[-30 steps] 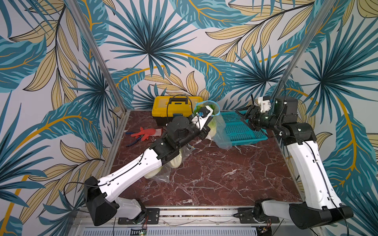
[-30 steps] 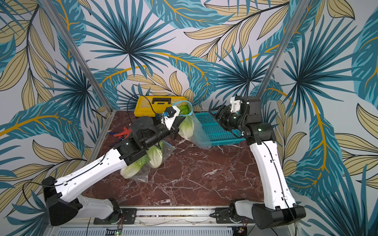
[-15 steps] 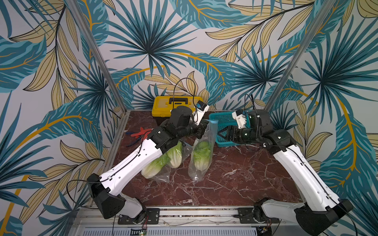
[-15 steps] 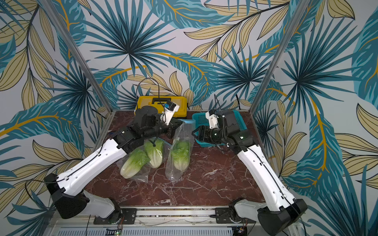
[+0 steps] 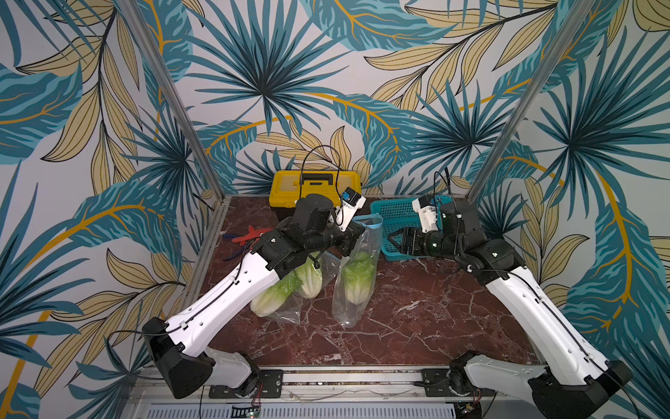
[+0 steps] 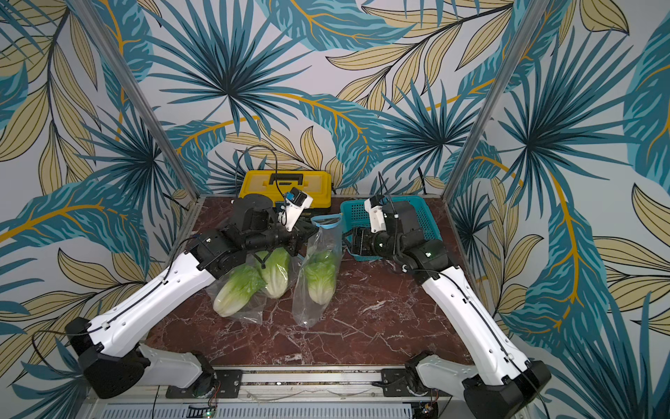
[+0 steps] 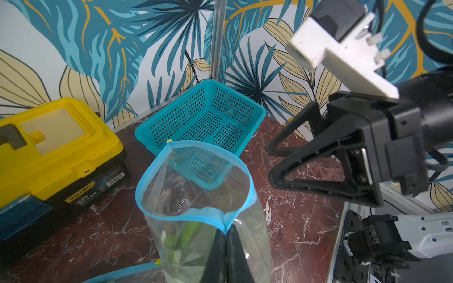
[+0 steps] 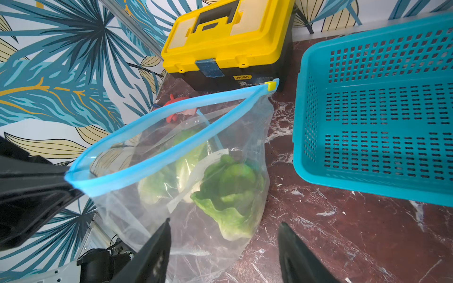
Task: Put the chinese cabbages into a zipper bag and zip it
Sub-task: Adjust the zipper food storage bag at the center of the board.
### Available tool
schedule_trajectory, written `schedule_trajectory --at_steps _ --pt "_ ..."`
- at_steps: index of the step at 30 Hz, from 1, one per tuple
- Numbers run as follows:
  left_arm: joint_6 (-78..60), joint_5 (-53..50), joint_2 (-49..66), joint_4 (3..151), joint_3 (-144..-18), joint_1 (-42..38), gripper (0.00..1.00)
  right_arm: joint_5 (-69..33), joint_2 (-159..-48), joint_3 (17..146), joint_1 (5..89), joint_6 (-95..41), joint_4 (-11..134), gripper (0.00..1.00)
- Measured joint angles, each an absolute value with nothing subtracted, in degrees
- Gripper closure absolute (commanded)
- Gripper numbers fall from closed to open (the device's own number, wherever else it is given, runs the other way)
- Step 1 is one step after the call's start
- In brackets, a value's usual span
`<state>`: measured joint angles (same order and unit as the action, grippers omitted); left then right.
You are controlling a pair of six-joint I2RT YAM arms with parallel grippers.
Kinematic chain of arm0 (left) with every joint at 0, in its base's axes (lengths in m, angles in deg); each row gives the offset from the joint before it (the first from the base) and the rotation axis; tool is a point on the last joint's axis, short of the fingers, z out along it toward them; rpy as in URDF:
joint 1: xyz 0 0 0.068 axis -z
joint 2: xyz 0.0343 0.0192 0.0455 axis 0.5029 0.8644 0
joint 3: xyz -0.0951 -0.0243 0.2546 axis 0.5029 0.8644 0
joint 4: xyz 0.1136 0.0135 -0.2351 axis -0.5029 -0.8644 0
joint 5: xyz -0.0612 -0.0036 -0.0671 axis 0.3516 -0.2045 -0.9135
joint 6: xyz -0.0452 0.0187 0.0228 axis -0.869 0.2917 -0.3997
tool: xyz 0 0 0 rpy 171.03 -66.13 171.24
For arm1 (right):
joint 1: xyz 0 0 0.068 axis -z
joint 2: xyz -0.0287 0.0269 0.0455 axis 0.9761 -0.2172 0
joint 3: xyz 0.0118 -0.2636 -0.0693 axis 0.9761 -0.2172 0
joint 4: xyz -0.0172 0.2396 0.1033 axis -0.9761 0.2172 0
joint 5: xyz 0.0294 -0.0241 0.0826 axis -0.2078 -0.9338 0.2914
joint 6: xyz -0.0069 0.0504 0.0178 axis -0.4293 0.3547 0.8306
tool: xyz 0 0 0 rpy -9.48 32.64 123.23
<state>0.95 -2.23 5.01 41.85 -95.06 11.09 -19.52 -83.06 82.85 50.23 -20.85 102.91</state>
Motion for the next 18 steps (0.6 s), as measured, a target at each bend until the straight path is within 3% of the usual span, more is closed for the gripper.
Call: schedule_trajectory --at_steps 4,12,18 --pt "-4.06 -2.21 6.02 40.65 -97.25 10.80 1.00 -28.66 -82.97 82.63 40.07 -18.20 100.88 0.29" --pt "-13.39 -2.14 8.77 40.17 -99.35 10.80 1.00 -44.18 -85.84 82.72 28.53 -14.51 94.39 0.24" --pt "-19.12 -2.08 10.41 39.97 -101.16 10.80 1.00 -54.08 -88.59 76.86 27.06 -13.09 88.36 0.33"
